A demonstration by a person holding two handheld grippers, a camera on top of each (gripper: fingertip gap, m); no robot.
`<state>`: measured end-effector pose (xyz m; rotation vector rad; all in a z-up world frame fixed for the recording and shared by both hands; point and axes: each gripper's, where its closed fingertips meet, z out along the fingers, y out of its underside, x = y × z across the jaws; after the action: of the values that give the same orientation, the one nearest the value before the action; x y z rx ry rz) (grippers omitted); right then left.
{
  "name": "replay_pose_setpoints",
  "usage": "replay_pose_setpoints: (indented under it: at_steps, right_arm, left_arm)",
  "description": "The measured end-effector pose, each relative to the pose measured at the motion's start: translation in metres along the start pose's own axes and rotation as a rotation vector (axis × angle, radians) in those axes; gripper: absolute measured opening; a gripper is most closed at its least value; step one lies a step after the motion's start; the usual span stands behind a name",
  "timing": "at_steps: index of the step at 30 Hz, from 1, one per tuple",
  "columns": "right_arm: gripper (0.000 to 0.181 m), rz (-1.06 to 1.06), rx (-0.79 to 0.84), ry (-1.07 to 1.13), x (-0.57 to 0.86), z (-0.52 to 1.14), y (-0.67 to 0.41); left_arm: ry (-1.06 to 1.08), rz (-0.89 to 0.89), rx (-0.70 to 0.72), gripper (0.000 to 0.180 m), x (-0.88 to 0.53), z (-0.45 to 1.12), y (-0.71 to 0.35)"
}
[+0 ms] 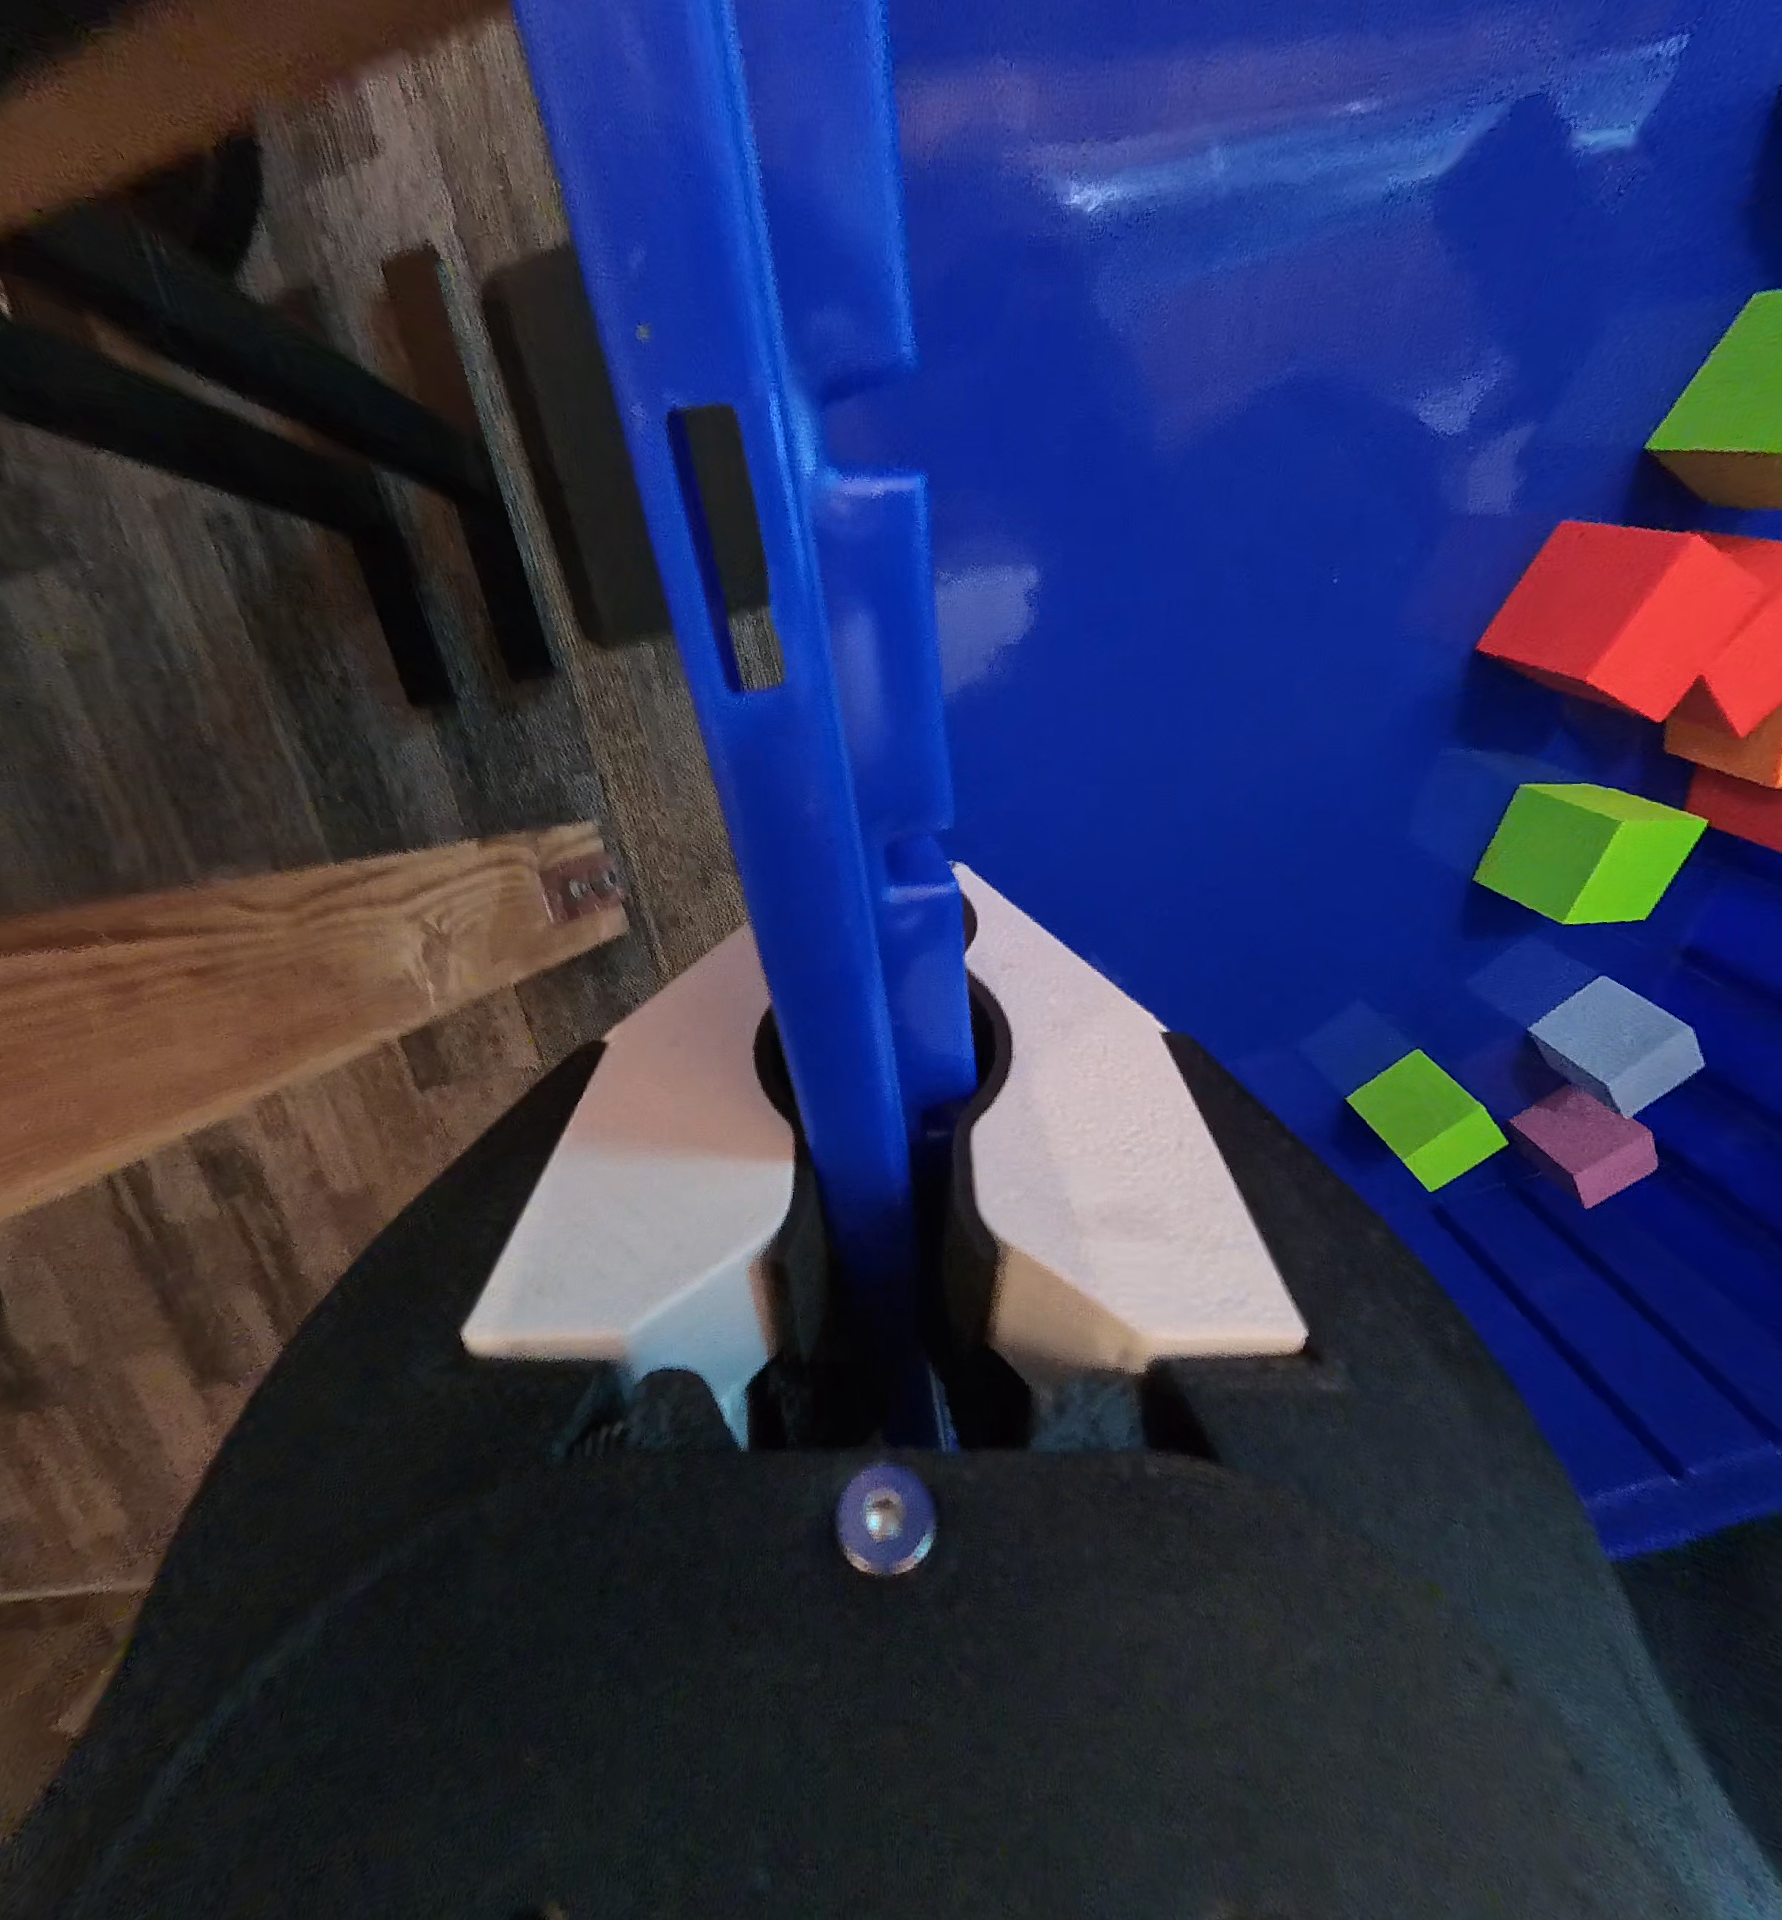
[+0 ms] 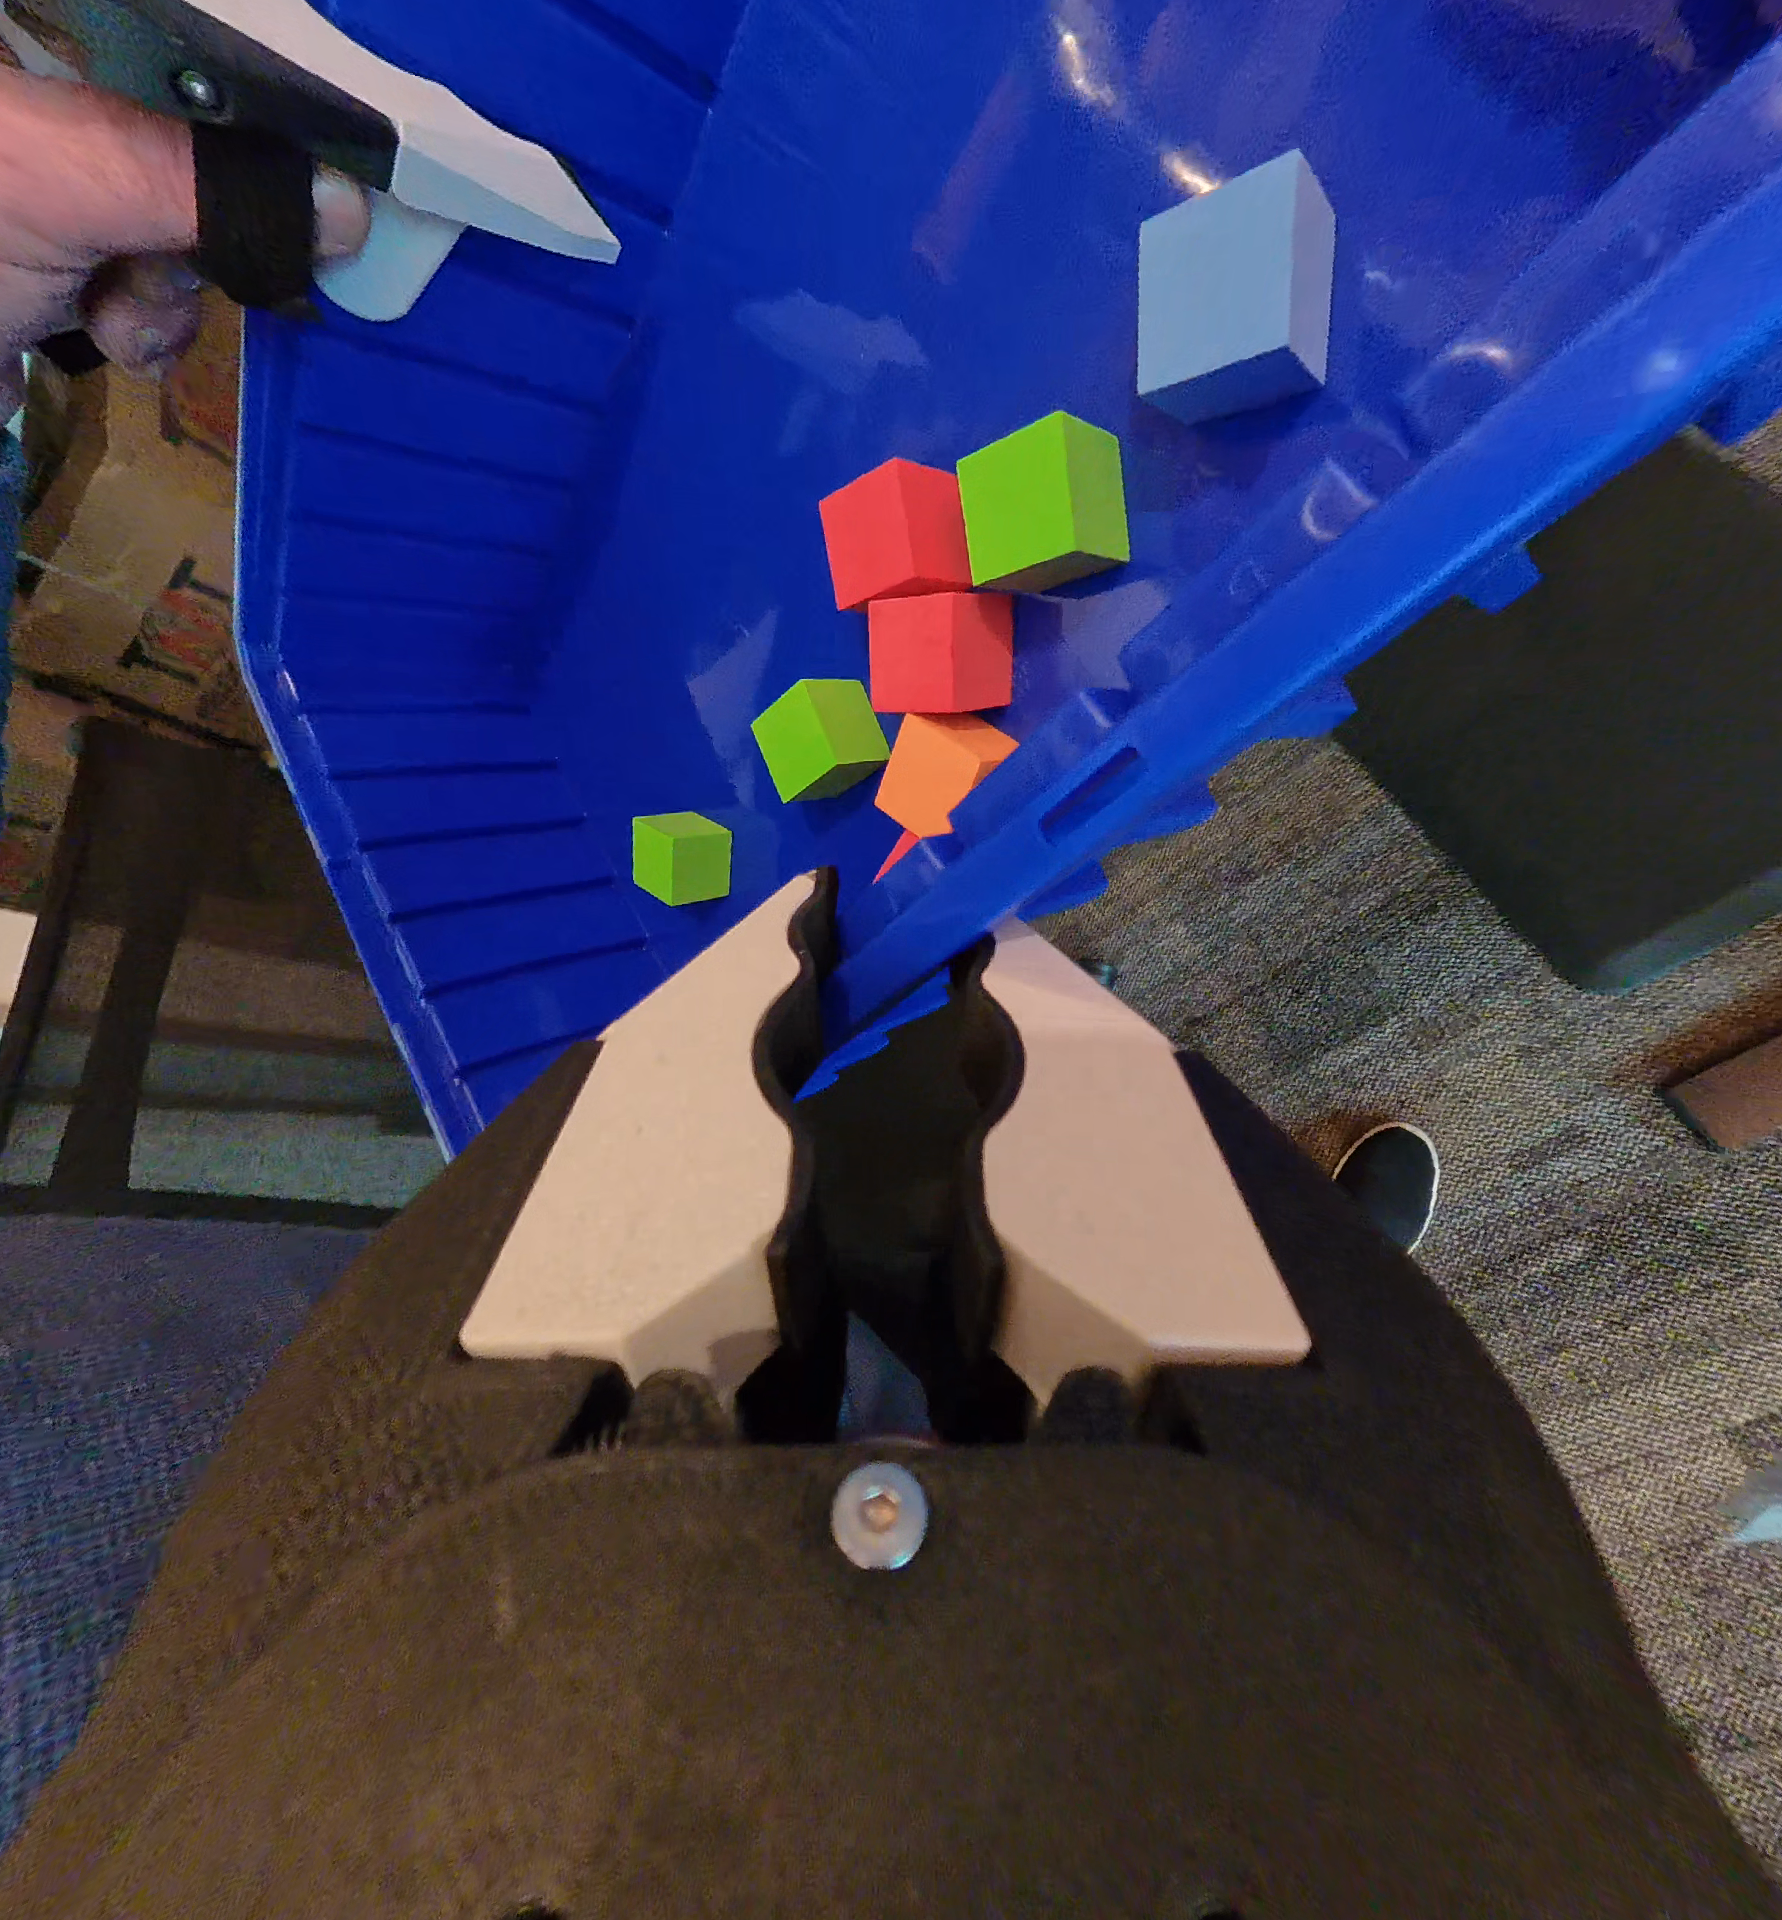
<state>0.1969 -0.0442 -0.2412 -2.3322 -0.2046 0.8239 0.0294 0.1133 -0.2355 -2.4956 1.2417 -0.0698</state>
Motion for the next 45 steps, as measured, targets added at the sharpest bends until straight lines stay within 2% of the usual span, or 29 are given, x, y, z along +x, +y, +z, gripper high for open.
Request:
replay_pose_setpoints:
  at_steps: [13,21,30,34,40,45]
  right_arm:
    - [0.02,-0.033,0.179,0.168,0.055,-0.114,-0.093]
    - [0.02,-0.048,0.149,0.195,0.119,-0.169,-0.183]
    - [0.021,-0.049,0.001,-0.039,0.199,-0.134,-0.261]
    - [0.022,-0.047,-0.057,-0.15,0.223,-0.114,-0.279]
    - [0.028,-0.086,-0.133,-0.297,0.239,-0.111,-0.28]
    - [0.031,-0.125,-0.145,-0.325,0.244,-0.117,-0.272]
  left_arm:
    - [0.0,0.207,0.193,0.016,0.036,-0.056,-0.185]
    - [0.041,0.208,0.22,0.016,0.038,-0.064,-0.309]
    - [-0.101,0.068,0.121,0.016,-0.016,-0.042,-0.366]
    - [-0.132,0.004,0.034,0.016,-0.034,-0.027,-0.373]
    - [-0.084,-0.021,-0.073,0.016,-0.037,-0.006,-0.384]
    - [-0.05,-0.014,-0.116,0.015,-0.029,0.006,-0.391]
